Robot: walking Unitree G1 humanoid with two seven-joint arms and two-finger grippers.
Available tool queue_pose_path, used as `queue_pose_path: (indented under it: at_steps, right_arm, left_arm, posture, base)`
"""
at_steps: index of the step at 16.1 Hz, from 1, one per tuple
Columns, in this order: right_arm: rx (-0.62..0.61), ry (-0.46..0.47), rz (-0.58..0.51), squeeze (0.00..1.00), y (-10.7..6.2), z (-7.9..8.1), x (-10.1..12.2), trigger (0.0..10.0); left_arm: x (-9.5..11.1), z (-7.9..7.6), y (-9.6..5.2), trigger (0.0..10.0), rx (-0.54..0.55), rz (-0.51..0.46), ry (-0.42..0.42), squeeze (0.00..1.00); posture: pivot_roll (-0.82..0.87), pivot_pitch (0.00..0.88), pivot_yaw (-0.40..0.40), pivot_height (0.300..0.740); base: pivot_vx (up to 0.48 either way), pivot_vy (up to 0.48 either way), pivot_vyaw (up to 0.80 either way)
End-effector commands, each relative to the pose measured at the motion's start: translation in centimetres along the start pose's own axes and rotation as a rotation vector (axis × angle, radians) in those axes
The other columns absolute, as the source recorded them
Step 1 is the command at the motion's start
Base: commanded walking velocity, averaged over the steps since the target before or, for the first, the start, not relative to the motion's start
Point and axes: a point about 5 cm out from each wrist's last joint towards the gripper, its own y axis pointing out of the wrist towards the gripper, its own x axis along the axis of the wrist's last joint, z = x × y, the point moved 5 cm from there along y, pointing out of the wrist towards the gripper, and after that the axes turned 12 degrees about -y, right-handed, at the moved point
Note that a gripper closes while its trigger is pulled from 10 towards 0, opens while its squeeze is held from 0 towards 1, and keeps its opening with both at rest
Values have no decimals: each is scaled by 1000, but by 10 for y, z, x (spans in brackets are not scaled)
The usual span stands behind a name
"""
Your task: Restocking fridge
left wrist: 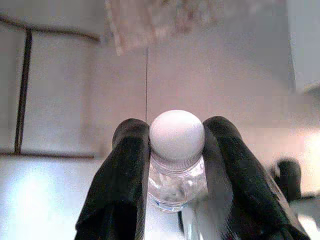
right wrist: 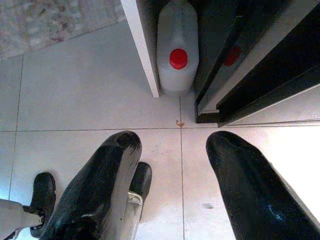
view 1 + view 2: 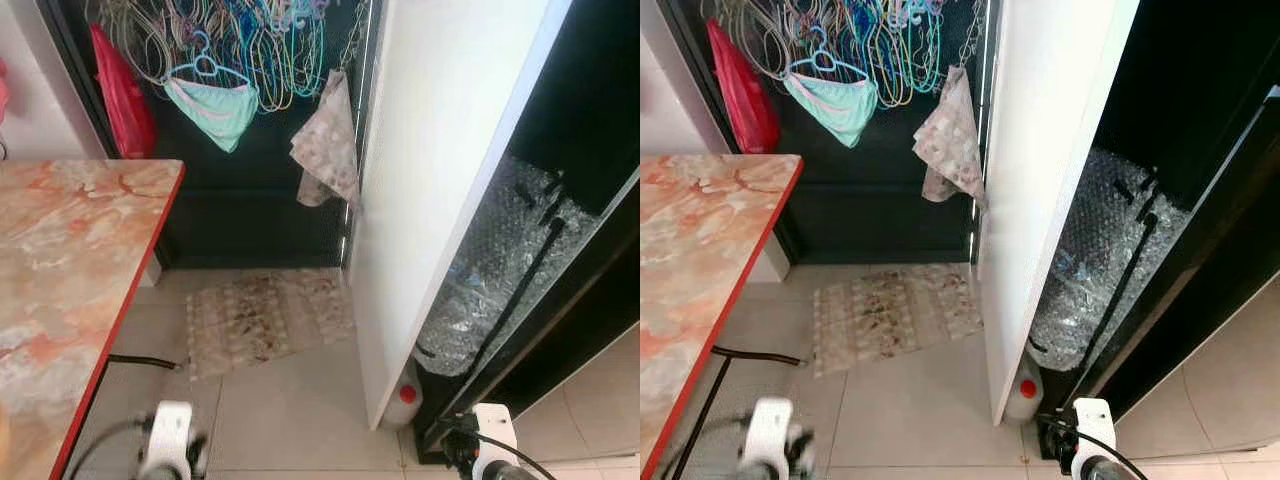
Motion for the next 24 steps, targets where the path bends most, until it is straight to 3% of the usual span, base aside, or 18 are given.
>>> queue_pose_path:
  at_steps: [1,10,13,20,24]
  right_arm:
    - [-14,1,-4,0,-1,-2,-1,10000]
    - [-17,6,0,0,-1,-3,-2,10000]
    - [-1,-13,35,0,-1,-2,-8,10000]
    - [-9,-13,38,0,-1,-2,-8,10000]
    - [-14,-15,41,0,-1,-2,-8,10000]
  left_arm:
    - [-7,3,-1,10000,19,20,4,0]
    - [-17,8,-2,10000,50,42,-4,0]
    - [-19,12,-4,10000,45,30,50,0]
    - [-30,21,-8,10000,78,70,24,0]
    - [-34,20,-9,10000,68,81,49,0]
  posture:
    - [67,30,-17,740]
    - [64,34,-20,740]
    - [59,35,-19,740]
    - [56,33,-18,740]
    - [51,24,-16,740]
  base:
    - [0,0,0]
    - [0,0,0]
    - [0,0,-725]
    - [0,0,-726]
    - [0,0,-725]
